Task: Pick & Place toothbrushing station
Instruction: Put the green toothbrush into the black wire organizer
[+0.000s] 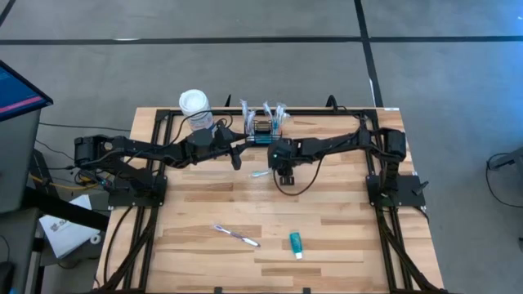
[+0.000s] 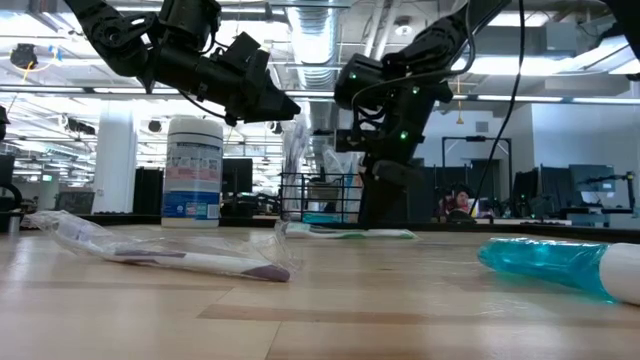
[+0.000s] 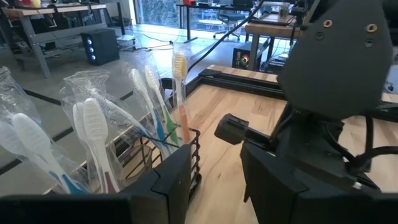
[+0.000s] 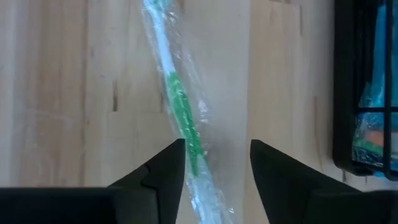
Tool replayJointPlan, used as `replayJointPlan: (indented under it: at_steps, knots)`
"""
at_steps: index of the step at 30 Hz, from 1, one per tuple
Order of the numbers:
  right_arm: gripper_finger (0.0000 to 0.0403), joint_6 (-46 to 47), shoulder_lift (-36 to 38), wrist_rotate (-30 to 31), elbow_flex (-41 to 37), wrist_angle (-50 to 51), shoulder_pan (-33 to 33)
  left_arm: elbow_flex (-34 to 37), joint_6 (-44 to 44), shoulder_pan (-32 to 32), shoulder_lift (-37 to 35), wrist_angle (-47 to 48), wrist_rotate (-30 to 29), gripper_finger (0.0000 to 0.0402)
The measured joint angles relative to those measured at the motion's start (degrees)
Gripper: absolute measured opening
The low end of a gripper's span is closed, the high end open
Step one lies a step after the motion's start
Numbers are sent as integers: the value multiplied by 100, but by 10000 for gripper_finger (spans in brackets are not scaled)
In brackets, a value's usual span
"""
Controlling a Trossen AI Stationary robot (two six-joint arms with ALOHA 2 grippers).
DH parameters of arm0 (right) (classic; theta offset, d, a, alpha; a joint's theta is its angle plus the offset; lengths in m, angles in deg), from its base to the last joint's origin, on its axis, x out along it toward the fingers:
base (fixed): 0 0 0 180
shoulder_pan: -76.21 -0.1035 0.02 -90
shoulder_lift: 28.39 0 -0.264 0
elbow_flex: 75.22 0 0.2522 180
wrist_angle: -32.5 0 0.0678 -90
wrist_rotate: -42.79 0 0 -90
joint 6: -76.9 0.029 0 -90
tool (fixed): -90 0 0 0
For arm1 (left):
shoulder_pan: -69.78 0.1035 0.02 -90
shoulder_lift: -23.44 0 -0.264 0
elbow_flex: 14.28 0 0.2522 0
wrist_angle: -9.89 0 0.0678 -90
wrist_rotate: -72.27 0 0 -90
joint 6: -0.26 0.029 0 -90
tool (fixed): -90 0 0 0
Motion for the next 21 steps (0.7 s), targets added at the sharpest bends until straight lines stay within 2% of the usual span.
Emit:
replayJointPlan:
  at_steps: [7,15,21]
  knots:
    - [167,1,-7,-157,-2,4,9,0,0,0,0,17,0,135]
    - [151,2,-430,-212,30,25,31,0,0,0,2,146,0,135]
    - [126,2,-471,-197,30,81,28,0,0,0,2,149,0,135]
